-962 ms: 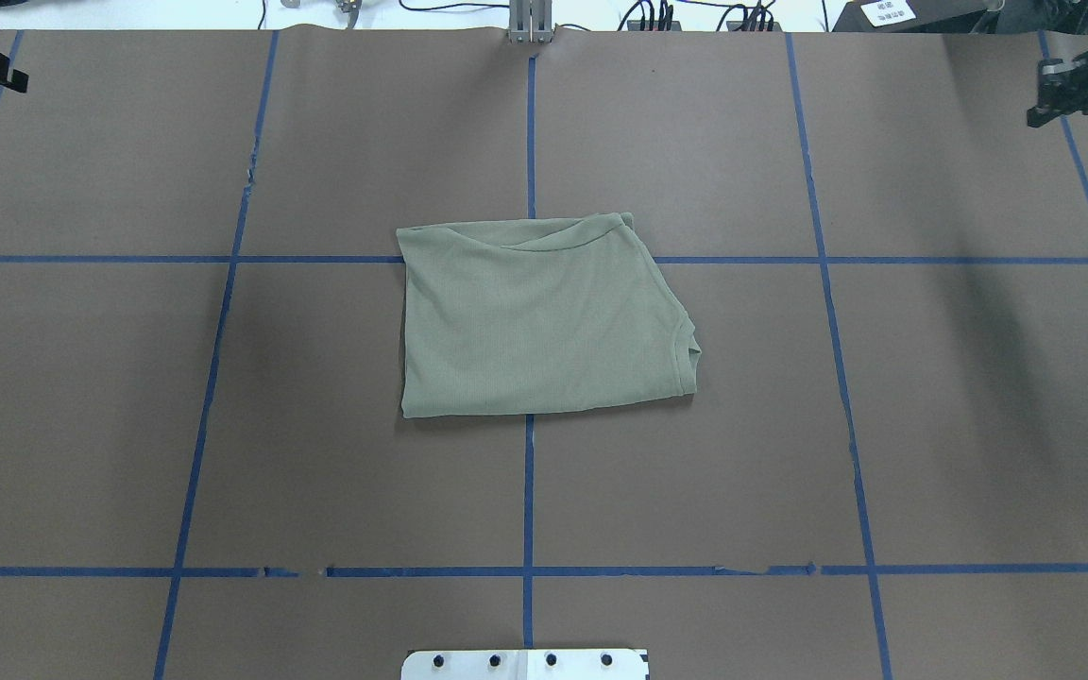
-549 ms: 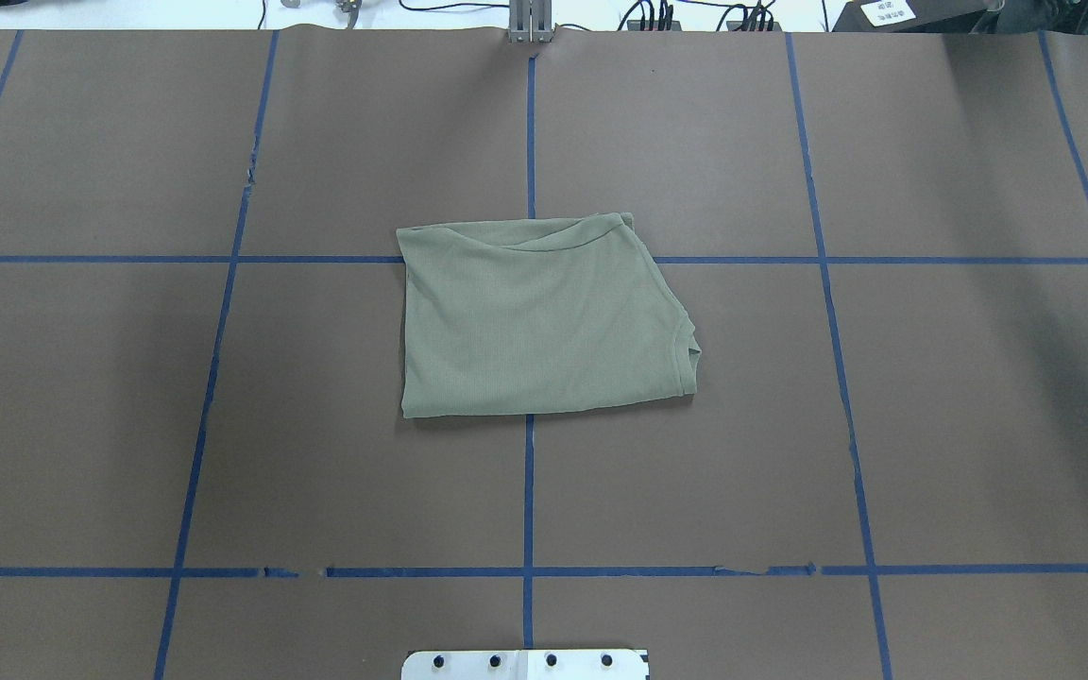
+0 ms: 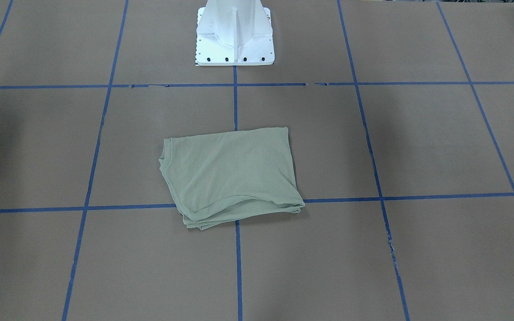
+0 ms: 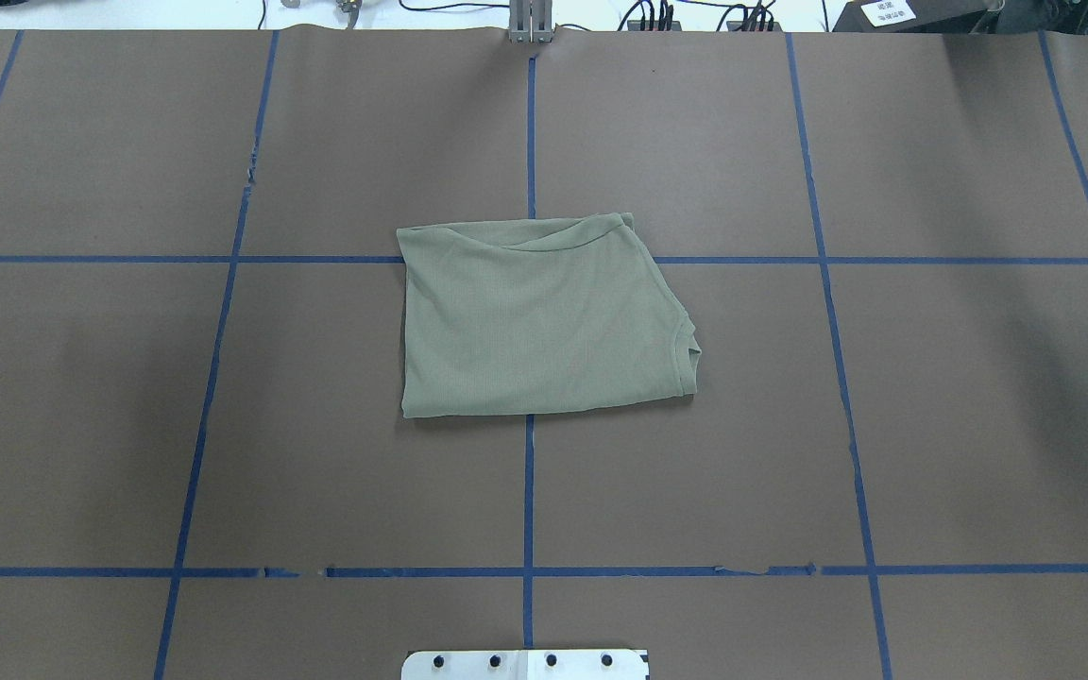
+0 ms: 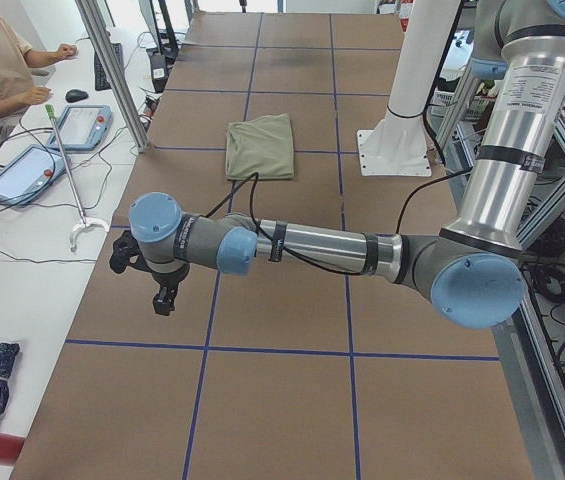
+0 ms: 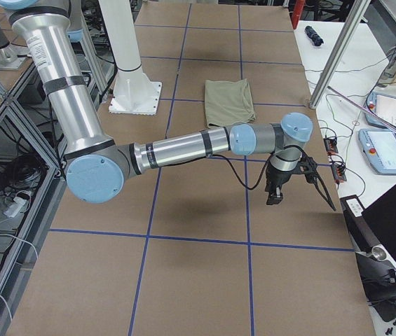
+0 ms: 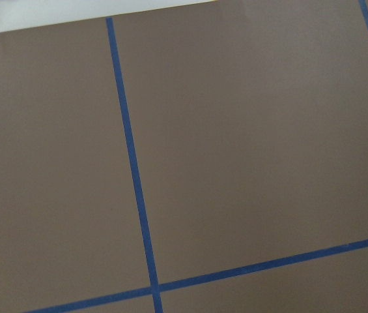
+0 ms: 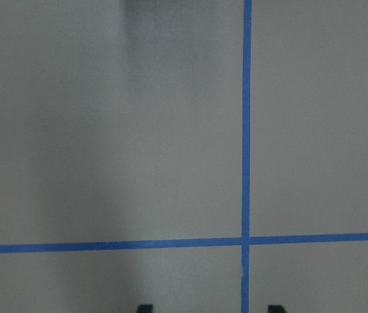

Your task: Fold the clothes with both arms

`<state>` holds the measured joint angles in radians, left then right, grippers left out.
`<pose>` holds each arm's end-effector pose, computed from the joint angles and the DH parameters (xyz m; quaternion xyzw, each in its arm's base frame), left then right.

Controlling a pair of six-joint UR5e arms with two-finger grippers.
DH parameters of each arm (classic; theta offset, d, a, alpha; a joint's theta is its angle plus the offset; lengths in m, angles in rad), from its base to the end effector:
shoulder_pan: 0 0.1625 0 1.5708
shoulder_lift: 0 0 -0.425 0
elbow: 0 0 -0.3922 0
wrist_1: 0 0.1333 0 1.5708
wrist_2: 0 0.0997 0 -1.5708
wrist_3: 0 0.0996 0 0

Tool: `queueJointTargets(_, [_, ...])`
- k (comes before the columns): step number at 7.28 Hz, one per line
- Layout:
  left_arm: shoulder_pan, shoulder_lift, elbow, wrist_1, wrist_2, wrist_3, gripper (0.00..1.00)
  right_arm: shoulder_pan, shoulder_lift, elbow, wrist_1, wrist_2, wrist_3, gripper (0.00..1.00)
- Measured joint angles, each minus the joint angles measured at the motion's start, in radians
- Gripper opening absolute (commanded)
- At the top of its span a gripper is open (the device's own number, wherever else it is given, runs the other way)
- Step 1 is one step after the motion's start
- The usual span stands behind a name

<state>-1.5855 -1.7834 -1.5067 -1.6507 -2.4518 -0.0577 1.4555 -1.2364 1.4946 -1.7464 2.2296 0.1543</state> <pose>-0.0651 -0.5881 0.5591 0.0939 0.4257 0.0160 0.8998 0.0000 -0.6287 0.5341 -0.0047 -0.3255 0.0051 0.9455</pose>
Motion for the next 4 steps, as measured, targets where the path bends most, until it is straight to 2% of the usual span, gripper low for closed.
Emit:
queueJointTargets(2, [-0.001, 0.133, -0.180, 0.069, 0.003, -0.014, 1.00, -0.007, -0.002, -0.003, -0.002, -0.001, 0.004, 1.00])
queueJointTargets(4, [0.003, 0.178, -0.258, 0.079, 0.013, -0.015, 1.00, -0.012, -0.005, -0.012, 0.000, -0.002, 0.002, 1.00])
